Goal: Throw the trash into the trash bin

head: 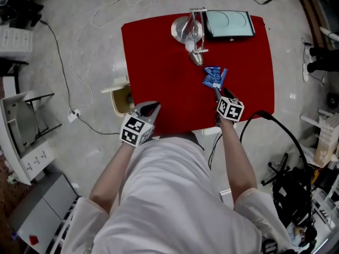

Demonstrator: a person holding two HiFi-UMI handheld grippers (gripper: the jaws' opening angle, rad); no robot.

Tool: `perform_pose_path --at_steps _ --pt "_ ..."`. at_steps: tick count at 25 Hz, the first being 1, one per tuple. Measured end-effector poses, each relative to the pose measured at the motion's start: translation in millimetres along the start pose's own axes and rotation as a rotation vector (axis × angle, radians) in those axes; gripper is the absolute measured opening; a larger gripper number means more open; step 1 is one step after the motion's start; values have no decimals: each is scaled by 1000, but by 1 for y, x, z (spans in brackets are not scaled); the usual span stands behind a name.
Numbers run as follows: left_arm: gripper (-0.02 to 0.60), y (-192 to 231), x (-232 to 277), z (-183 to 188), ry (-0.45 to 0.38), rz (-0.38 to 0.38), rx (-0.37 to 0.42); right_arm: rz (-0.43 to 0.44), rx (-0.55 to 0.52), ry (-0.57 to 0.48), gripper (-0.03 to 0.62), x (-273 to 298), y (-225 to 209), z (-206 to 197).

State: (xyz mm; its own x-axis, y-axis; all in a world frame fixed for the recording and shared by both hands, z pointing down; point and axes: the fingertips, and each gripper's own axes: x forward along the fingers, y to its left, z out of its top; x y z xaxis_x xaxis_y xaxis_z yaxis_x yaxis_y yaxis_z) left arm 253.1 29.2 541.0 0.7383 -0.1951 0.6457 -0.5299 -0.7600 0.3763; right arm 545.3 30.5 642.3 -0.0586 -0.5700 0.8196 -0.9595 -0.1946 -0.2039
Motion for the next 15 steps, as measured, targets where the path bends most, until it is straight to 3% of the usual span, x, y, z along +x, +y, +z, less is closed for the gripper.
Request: perform_pose_path --at_steps 4,8,12,15 --pt "5 8 -1 0 -9 24 -17 16 13 41 189 13 0 -7" --pt "5 12 -3 -5 -10 37 -29 -33 5 40 163 14 -3 -6" --pt "5 12 -3 -10 -11 42 -39 -53 -26 46 32 13 -12 -7" --pt "5 11 -5 -14 -13 44 -44 -39 -54 51 6 13 -10 -6"
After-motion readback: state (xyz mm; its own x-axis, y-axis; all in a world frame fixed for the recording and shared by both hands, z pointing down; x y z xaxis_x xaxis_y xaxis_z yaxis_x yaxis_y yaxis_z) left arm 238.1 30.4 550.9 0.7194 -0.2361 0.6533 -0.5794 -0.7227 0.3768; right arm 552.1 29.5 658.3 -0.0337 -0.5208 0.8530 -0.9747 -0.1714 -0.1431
